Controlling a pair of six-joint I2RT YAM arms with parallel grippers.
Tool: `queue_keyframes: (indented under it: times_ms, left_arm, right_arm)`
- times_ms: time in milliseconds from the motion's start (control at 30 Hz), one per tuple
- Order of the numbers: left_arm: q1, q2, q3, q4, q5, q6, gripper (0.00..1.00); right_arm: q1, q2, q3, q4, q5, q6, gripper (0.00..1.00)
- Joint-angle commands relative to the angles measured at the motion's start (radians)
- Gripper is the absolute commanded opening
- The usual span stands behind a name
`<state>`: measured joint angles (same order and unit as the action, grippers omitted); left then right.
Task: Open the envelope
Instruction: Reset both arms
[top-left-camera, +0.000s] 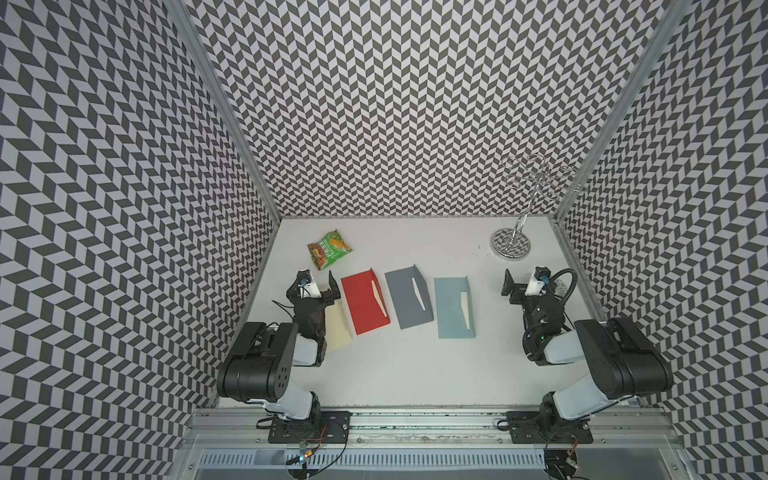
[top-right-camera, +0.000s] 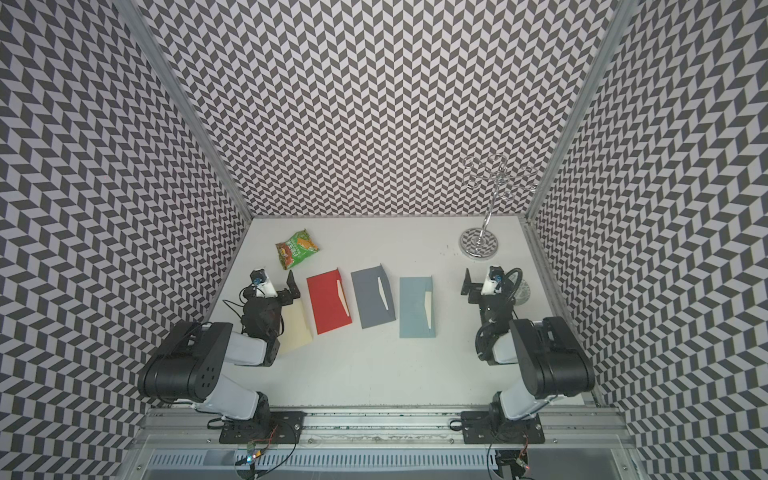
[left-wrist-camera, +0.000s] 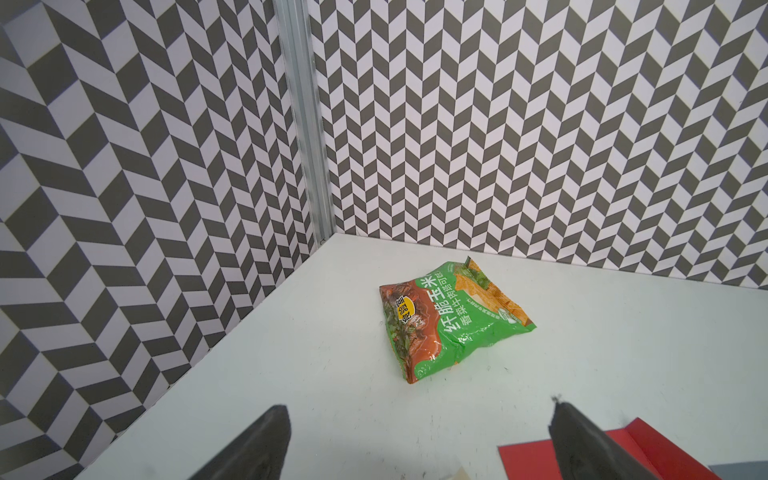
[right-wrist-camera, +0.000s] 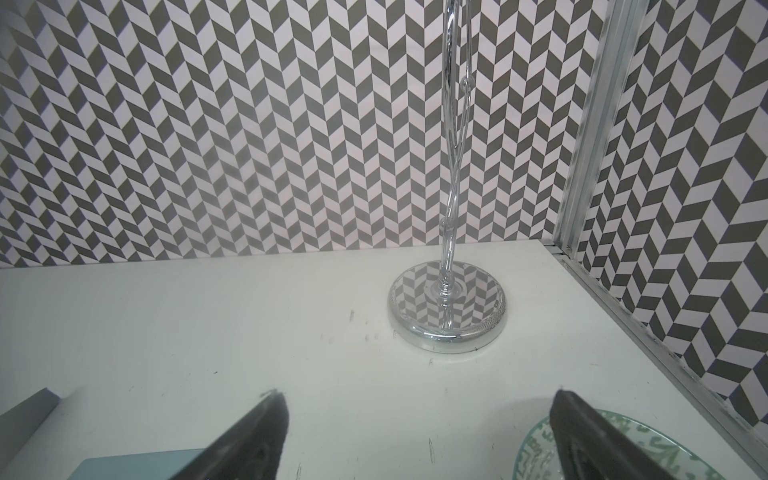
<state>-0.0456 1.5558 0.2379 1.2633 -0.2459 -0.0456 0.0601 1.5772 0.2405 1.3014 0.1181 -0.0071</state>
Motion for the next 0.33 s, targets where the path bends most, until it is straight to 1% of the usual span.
queue_keyframes:
  times_ms: [0,300]
  left_arm:
    - [-0.003,0.001,0.003,0.019,-0.003,0.006,1.0]
    - [0.0,-0.002,0.002,0.019,0.005,0.003,1.0]
  right_arm:
    - [-0.004,-0.011,-0.004,0.044,0.004,-0.002,0.99]
    - [-0.005,-0.011,-0.004,0.045,0.003,-0.003,0.99]
